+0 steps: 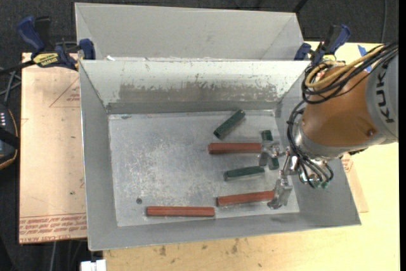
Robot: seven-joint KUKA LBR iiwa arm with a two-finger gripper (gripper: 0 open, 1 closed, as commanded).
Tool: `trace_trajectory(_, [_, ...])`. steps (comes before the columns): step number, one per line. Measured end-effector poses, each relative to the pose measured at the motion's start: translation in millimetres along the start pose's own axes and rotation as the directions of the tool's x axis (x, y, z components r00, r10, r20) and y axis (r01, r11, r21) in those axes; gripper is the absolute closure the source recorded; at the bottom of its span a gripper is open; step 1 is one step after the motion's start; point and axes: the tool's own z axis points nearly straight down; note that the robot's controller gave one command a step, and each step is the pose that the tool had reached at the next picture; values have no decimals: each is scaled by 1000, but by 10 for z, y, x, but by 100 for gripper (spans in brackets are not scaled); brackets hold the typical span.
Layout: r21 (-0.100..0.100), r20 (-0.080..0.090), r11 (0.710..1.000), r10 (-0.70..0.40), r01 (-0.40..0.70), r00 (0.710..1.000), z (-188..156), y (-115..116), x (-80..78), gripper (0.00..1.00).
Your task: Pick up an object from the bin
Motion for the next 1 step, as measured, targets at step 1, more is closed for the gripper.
trace_trajectory(1, [0,3,1000,-1,1,1000,-19,0,-7,0])
